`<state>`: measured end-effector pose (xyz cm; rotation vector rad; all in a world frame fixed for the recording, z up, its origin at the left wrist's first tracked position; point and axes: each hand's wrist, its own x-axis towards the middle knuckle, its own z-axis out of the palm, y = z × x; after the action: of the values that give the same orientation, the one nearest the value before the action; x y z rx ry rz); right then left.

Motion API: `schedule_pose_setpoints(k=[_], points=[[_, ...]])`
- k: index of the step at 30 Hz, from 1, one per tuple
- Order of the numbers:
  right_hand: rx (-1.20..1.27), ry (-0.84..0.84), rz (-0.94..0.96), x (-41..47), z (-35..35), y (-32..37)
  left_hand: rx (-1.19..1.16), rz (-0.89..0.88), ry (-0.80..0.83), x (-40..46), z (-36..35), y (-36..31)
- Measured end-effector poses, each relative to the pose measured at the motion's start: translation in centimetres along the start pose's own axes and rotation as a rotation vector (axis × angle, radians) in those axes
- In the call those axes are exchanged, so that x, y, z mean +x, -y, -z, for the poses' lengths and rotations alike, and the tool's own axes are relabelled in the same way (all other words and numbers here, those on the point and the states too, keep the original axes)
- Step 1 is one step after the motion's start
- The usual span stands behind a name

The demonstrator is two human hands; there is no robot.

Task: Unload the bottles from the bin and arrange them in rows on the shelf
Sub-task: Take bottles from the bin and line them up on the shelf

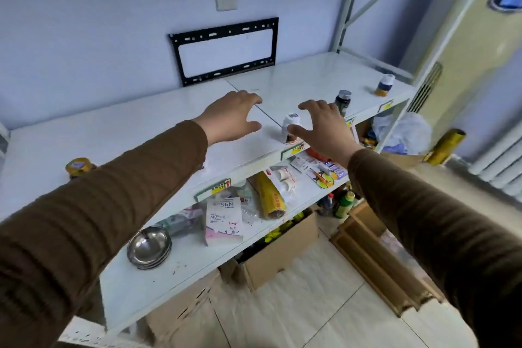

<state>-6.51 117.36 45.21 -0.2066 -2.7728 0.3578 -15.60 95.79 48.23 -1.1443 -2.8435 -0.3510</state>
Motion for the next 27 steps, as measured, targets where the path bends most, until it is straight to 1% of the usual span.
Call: schedule_pose_setpoints(k=[5, 10, 16, 20, 27], points=[[-0.046, -0.020, -0.106, -4.5, 3.0, -8.9, -0.005, -0.108, 0.045, 4.5, -2.9, -9.6], [-0.065, -0.003, -0.183, -9.6, 5.5, -20.2, -0.038, -0.191, 0.090, 9.2, -8.1, -20.7], [-0.068, 0.096, -0.288, -14.5, 7.0, -33.5, -0.098, -0.208, 0.204, 14.1, -15.8, -32.3], [-0.024, 0.141, -0.364, -16.4, 6.3, -40.7, -0.102, -0.230, 0.292, 16.9, -21.5, -36.8], [0.065, 0.218, -0.507, -16.8, 1.4, -52.0, -0.157, -0.221, 0.430, 23.5, -31.8, -40.9]])
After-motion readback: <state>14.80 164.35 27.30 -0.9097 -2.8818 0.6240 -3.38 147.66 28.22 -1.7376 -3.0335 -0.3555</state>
